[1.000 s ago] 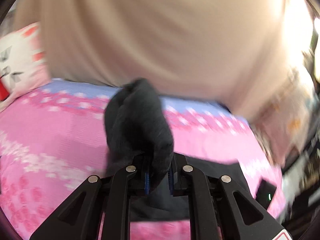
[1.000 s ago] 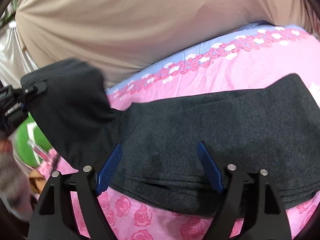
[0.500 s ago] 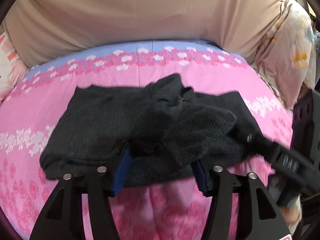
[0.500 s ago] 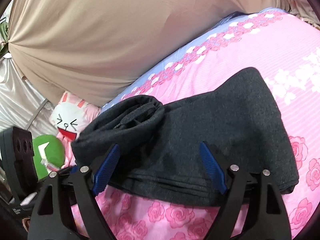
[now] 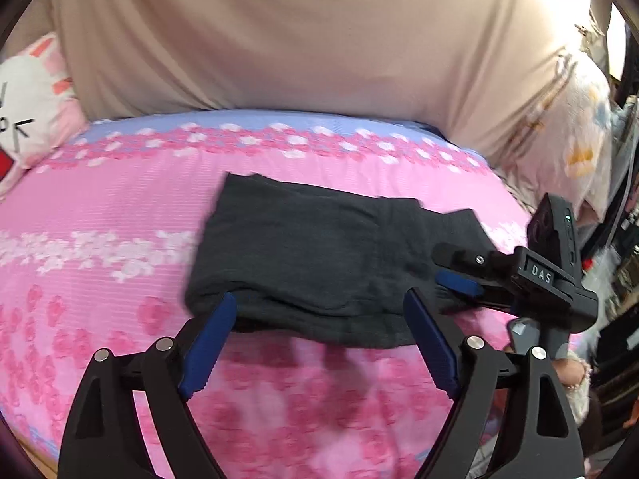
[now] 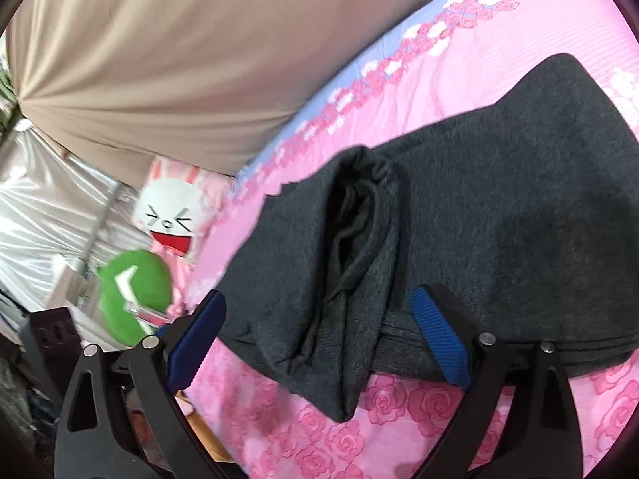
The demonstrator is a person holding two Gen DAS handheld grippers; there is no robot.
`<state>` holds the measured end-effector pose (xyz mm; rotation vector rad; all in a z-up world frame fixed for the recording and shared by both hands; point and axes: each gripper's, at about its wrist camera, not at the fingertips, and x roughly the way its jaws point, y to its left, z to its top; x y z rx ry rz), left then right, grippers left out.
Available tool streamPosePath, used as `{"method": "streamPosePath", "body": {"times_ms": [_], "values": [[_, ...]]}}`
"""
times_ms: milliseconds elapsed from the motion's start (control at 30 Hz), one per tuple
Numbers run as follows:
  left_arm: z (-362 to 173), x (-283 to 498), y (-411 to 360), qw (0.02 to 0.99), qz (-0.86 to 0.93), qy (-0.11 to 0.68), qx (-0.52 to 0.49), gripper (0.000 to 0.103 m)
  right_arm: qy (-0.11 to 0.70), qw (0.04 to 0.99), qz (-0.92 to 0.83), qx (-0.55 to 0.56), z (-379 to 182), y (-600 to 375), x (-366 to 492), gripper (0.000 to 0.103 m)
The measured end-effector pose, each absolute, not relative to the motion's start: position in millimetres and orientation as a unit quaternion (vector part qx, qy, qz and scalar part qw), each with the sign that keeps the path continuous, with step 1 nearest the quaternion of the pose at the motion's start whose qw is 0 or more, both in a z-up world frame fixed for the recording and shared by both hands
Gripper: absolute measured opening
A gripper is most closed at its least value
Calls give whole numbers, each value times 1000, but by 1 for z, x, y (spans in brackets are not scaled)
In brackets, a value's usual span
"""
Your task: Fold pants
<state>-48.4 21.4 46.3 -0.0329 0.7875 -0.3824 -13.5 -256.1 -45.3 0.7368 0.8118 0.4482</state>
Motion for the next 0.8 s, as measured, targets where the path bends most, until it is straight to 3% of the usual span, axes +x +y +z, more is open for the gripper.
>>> {"method": "streamPosePath", "body": {"times_ms": [100, 167, 233, 433, 500, 567, 667, 800], "values": [[40, -45, 47, 908, -164, 384, -36, 83, 390, 840, 209, 315, -44, -233, -6, 92], [35, -40, 64, 907, -148, 390, -55, 83, 393, 849, 204, 288, -41, -215, 3, 72], [34, -38, 76, 908, -138, 390, -68, 83, 399, 858, 197, 256, -35, -201, 15, 20], [46, -39, 98, 914, -122, 377, -81, 83, 291, 912, 206, 202, 76, -233, -1, 18], [47, -38, 100, 916, -122, 374, -83, 83, 282, 927, 169, 181, 84, -257, -8, 18], [43, -34, 95, 913, -126, 378, -85, 83, 319, 925, 125, 161, 61, -282, -4, 20], [28, -19, 78, 900, -145, 401, -86, 83, 429, 881, 49, 194, -26, -324, 14, 23], [12, 5, 45, 881, -168, 436, -78, 83, 395, 879, 83, 255, -40, -343, -5, 35]]}}
